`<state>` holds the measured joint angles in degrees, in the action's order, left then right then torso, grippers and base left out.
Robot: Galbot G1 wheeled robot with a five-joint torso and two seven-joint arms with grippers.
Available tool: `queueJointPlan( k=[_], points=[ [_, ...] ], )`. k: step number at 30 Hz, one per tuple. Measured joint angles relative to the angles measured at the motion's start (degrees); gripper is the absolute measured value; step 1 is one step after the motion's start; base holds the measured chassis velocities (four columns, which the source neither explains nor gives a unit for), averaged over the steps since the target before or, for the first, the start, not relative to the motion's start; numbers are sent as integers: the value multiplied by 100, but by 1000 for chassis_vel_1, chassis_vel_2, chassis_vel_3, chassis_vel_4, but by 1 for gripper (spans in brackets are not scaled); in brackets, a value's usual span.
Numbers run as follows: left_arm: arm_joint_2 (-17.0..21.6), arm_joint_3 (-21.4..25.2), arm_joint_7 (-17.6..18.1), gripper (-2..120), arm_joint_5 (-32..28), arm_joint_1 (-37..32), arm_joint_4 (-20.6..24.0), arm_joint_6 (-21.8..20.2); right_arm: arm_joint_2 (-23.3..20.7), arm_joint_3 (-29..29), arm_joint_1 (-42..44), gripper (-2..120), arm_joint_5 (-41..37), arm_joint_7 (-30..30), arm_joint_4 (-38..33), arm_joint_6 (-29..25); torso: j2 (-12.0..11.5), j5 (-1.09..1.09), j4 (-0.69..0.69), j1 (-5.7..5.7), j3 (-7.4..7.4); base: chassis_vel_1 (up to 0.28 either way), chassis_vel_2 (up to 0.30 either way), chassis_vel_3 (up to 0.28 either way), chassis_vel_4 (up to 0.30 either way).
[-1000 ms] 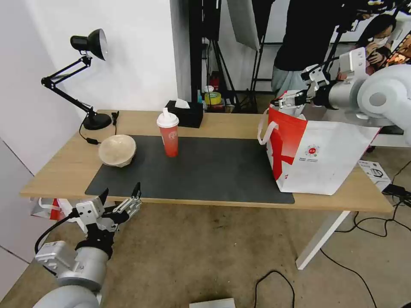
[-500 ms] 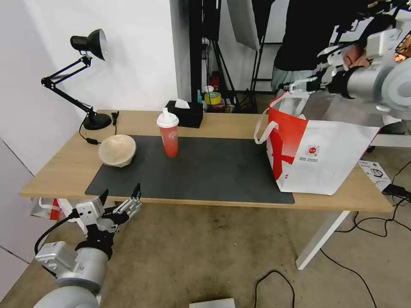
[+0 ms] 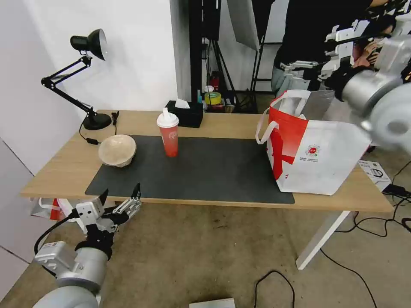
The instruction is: Pick up the trash from the table and place it into the takeout bag.
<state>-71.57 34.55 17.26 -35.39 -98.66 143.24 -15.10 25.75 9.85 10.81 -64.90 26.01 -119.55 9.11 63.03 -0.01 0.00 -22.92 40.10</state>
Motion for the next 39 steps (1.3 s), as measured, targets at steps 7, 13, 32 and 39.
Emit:
queueJointPlan(
  k=[7, 13, 32, 39],
  points=[
    [-32, 15, 1, 100, -3, 7, 0, -23, 294, -73, 972, 100, 1315, 884, -474, -1096, 0, -1, 2, 0, 0, 0, 0, 0, 0],
    [-65, 1, 1, 100, 7, -5, 0, -37, 708, -653, 2864, 100, 2867, 1569, -1083, -1591, 0, 0, 0, 0, 0, 0, 0, 0, 0],
    [-194, -1, -12, 100, 95, 10, 0, -34, 1751, -1823, 6738, 100, 5007, 1546, -1703, -2374, 0, 0, 0, 1, -1, 0, 0, 0, 0],
    [-204, 7, -14, 100, 96, -16, 0, -34, 2137, -1869, 7311, 100, 5582, 1587, -1576, -2599, 0, 1, 1, 0, 0, 0, 0, 0, 0]
  ],
)
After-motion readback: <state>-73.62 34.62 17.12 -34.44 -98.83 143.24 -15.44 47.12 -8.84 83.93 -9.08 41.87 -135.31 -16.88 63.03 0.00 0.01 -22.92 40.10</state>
